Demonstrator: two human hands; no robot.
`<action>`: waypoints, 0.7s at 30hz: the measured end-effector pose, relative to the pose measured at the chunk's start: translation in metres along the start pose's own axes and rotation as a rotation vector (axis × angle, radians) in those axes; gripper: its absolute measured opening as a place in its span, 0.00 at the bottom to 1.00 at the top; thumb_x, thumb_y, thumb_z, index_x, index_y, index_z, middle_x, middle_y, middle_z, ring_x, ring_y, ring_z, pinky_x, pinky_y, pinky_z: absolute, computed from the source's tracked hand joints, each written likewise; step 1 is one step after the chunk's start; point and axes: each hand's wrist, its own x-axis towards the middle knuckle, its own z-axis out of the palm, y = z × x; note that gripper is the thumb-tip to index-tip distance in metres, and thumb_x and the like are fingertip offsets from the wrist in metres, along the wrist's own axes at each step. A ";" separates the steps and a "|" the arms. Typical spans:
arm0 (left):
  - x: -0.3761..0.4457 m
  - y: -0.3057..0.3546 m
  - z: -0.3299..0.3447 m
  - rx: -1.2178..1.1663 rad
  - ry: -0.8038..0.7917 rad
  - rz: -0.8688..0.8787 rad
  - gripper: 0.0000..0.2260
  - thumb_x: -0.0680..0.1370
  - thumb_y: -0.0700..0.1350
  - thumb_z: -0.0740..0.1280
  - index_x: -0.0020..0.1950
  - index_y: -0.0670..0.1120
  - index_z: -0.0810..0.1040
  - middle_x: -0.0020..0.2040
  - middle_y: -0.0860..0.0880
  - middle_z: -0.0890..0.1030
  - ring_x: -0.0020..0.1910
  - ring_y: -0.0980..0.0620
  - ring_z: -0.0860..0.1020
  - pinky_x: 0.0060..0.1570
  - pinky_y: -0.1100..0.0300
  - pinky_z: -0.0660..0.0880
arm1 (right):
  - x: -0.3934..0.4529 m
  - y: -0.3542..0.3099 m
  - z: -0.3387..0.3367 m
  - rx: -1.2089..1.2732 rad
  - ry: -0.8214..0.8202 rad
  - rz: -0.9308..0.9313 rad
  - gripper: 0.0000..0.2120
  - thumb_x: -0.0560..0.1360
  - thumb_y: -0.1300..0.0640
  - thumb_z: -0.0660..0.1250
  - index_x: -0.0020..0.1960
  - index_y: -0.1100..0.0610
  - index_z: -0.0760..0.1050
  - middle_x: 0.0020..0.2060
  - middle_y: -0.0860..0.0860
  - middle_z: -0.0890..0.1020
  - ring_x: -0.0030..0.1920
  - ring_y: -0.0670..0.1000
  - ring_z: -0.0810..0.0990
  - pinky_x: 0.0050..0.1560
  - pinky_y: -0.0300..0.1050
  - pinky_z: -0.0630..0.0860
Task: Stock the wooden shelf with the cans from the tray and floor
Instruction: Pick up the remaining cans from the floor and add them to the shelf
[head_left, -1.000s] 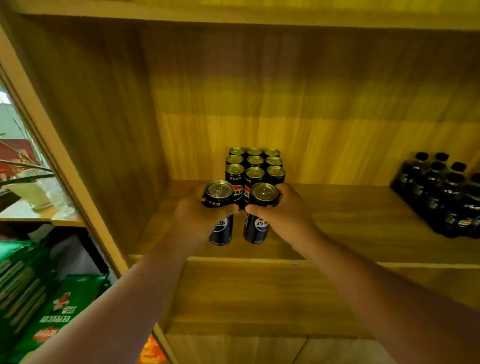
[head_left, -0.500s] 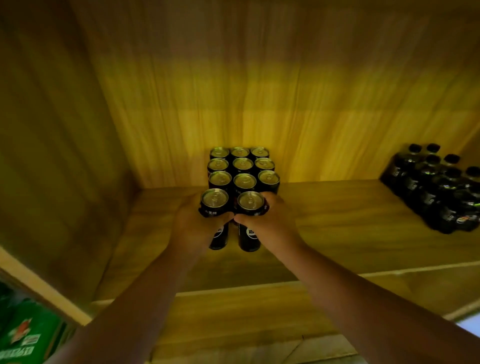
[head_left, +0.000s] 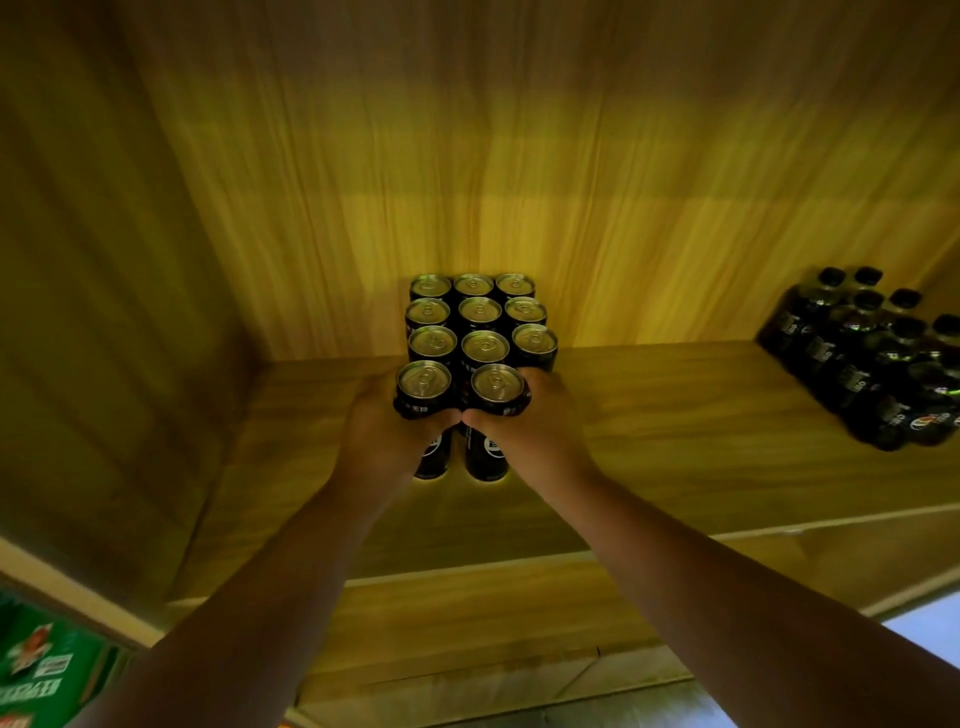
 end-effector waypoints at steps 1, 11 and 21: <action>0.001 -0.002 0.000 -0.001 -0.007 0.006 0.21 0.67 0.43 0.80 0.49 0.62 0.76 0.46 0.63 0.80 0.45 0.70 0.78 0.45 0.68 0.73 | 0.000 0.001 0.001 -0.010 0.006 -0.012 0.19 0.62 0.53 0.80 0.50 0.51 0.79 0.46 0.45 0.84 0.48 0.43 0.82 0.48 0.44 0.81; 0.004 -0.017 -0.003 0.001 -0.083 0.096 0.24 0.70 0.46 0.78 0.62 0.56 0.73 0.55 0.63 0.79 0.54 0.72 0.76 0.51 0.71 0.73 | -0.006 0.004 0.003 -0.001 0.038 -0.016 0.25 0.65 0.50 0.79 0.58 0.49 0.75 0.55 0.46 0.79 0.55 0.46 0.80 0.55 0.46 0.79; -0.018 -0.038 -0.050 0.806 -0.145 0.104 0.45 0.68 0.76 0.58 0.79 0.55 0.55 0.77 0.48 0.62 0.74 0.45 0.63 0.64 0.47 0.68 | -0.027 0.016 0.006 -0.126 0.066 0.030 0.30 0.66 0.51 0.79 0.64 0.54 0.74 0.58 0.48 0.77 0.58 0.48 0.79 0.53 0.39 0.75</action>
